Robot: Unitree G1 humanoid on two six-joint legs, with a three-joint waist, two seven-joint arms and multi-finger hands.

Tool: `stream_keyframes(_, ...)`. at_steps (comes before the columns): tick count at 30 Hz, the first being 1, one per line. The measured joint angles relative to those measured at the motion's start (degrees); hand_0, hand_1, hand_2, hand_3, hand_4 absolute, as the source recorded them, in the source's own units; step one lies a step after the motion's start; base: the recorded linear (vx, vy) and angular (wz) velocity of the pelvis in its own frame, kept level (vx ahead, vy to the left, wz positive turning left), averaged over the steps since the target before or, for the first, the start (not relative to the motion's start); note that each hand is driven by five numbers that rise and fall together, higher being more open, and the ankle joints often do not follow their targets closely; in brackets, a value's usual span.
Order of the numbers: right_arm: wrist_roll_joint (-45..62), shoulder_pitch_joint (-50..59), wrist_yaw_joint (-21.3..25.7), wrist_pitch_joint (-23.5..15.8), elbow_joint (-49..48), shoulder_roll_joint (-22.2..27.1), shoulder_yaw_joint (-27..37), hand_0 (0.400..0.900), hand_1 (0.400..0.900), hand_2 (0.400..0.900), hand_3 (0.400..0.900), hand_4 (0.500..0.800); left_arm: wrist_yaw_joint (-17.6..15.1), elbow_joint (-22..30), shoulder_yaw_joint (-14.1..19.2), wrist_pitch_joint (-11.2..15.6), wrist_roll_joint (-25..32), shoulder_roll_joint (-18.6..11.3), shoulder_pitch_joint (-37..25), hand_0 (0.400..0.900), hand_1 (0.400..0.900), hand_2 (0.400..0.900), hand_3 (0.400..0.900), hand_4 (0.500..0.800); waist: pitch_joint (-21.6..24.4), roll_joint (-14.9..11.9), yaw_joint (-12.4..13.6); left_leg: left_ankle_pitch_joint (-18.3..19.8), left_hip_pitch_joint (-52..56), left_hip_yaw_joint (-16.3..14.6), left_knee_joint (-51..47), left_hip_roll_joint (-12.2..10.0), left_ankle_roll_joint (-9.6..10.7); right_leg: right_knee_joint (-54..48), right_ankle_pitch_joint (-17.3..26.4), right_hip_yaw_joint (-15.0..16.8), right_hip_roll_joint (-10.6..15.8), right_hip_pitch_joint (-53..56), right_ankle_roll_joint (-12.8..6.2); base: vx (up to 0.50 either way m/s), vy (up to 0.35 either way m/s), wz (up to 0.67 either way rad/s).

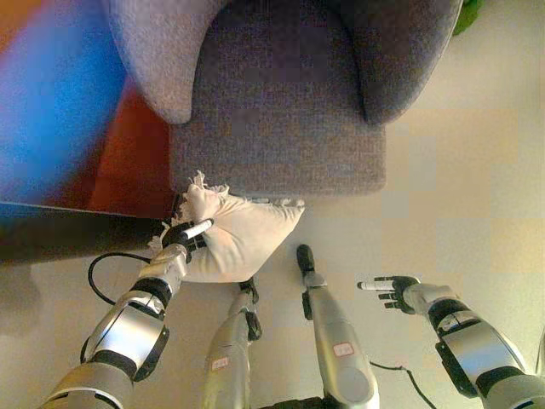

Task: Pick up the pillow and put it on the sofa.

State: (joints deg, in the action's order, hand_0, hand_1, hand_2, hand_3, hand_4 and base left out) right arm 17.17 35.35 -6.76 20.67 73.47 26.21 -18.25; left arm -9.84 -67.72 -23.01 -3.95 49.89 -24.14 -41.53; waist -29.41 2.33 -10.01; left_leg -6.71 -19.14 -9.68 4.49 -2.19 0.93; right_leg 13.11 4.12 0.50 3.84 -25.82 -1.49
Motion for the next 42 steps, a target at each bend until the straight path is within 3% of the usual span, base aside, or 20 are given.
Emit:
stream_keyframes(5, -0.8, -3.4, 0.0, -0.1, -0.6, 0.1, 0.7, 0.9, 0.9, 0.9, 0.9, 0.8, 1.7, 3.5, 0.0, 0.0, -4.0, 0.7, 5.1, 0.4, 0.4, 0.4, 0.4, 0.5, 2.2, 1.2, 1.5, -0.2, 6.5, 0.3, -3.7, 0.0, -0.1, -3.9, 0.1, -1.3, -0.1, 6.9, 0.01, 0.11, -0.025, 0.03)
stream_keyframes(10, -2.3, -11.5, 0.1, -2.6, -1.7, -1.0, 4.6, 0.9, 0.9, 0.9, 0.9, 0.8, 3.3, 7.7, 0.1, 0.6, -13.1, 2.9, 15.0, 0.4, 0.4, 0.4, 0.4, 0.5, 7.9, 3.9, 2.6, 0.0, 14.5, 1.5, -8.7, -0.2, 0.2, -10.8, 0.5, -3.0, -0.3, 16.2, -0.36, 0.17, -0.037, 0.03)
stream_keyframes(13, -2.3, -17.1, -0.1, -3.9, -1.7, -2.2, 5.8, 0.9, 0.9, 0.9, 0.9, 0.8, 4.6, 8.0, 0.0, 0.8, -18.0, 3.3, 20.9, 0.4, 0.4, 0.4, 0.4, 0.5, 12.8, 3.8, 2.5, 1.1, 17.7, 1.7, -9.1, -0.2, 0.6, -14.8, 0.6, -3.7, -0.4, 21.5, -0.51, 0.12, -0.048, 0.04)
stream_keyframes(18, -3.6, -22.9, -0.4, -4.7, -1.6, -2.6, 7.4, 0.9, 0.9, 0.9, 0.9, 0.8, 6.4, 8.1, 0.0, 1.1, -22.9, 2.9, 24.8, 0.4, 0.4, 0.4, 0.4, 0.5, 17.3, 3.0, 2.5, 2.5, 20.8, 1.5, -9.1, -0.2, 0.9, -18.0, 0.7, -4.1, -0.5, 26.2, -0.65, 0.09, -0.042, 0.0)
stream_keyframes(23, -4.5, -26.2, -1.7, -5.3, -1.6, -2.6, 8.9, 0.9, 0.9, 0.9, 0.9, 0.8, 9.5, 12.3, 0.0, 0.6, -27.8, 0.5, 25.8, 0.4, 0.4, 0.4, 0.4, 0.5, 18.4, 2.6, 2.5, 2.7, 22.6, 1.4, -9.2, -0.3, 0.8, -18.0, 0.6, -4.0, -0.7, 28.1, -0.84, 0.06, -0.033, 0.07)
stream_keyframes(26, -4.5, -28.3, -2.5, -6.1, -1.6, -2.6, 9.8, 0.9, 0.9, 0.9, 0.9, 0.8, 12.2, 19.5, -0.8, -1.3, -30.7, -4.3, 26.1, 0.4, 0.4, 0.4, 0.4, 0.5, 19.1, 2.6, 2.4, 2.8, 23.3, 1.5, -9.6, -0.4, 0.9, -18.0, 0.5, -4.1, -0.5, 28.8, -0.86, 0.04, -0.031, 0.09)
stream_keyframes(28, -4.5, -29.9, -3.3, -6.4, -1.6, -2.4, 10.8, 0.9, 0.9, 0.9, 0.9, 0.8, 15.2, 25.2, -1.8, -2.9, -31.7, -9.5, 25.2, 0.4, 0.4, 0.4, 0.4, 0.5, 19.6, 2.7, 2.2, 2.9, 23.8, 1.5, -9.7, -0.4, 1.0, -18.0, 0.6, -4.1, -0.4, 29.3, -0.84, 0.05, -0.023, 0.09)
stream_keyframes(32, -4.5, -31.7, -4.0, -6.7, -1.4, -1.8, 11.0, 0.9, 0.9, 0.9, 0.9, 0.8, 18.9, 26.3, -3.2, -3.8, -32.4, -14.2, 20.7, 0.4, 0.4, 0.4, 0.4, 0.5, 20.4, 3.2, 2.2, 2.8, 24.2, 1.7, -9.7, -0.3, 0.7, -18.1, 0.5, -4.3, -0.3, 29.9, -0.86, 0.05, -0.016, 0.08)
stream_keyframes(33, -4.5, -32.1, -4.1, -6.9, -1.0, -1.8, 11.7, 0.9, 0.9, 0.9, 0.9, 0.8, 21.2, 26.3, -5.1, -4.1, -33.9, -16.4, 17.4, 0.4, 0.4, 0.4, 0.4, 0.5, 20.5, 3.3, 2.1, 2.7, 24.2, 1.8, -9.7, -0.2, 0.6, -18.1, 0.5, -4.4, -0.2, 30.0, -0.87, 0.05, -0.011, 0.03)
stream_keyframes(38, -4.4, -32.7, -4.2, -7.6, -0.9, -1.8, 11.8, 0.9, 0.9, 0.9, 0.9, 0.8, 26.4, 26.2, -11.6, -5.7, -34.7, -20.9, 7.8, 0.4, 0.4, 0.4, 0.4, 0.5, 21.3, 3.7, 0.4, 2.6, 24.4, 2.3, -9.7, 0.2, 0.5, -18.1, 0.5, -4.9, -0.1, 30.3, -0.88, 0.04, -0.028, -0.04)
stream_keyframes(42, -3.8, -32.7, -4.0, -7.6, 0.2, -1.8, 11.8, 0.9, 0.9, 0.9, 0.9, 0.8, 28.5, 25.9, -16.2, -7.6, -35.8, -21.2, -0.9, 0.4, 0.4, 0.4, 0.4, 0.5, 21.6, 3.9, -0.9, 2.6, 24.5, 2.0, -9.8, 0.3, 0.4, -18.1, 0.6, -4.4, 0.0, 30.3, -1.07, 0.03, -0.048, -0.11)
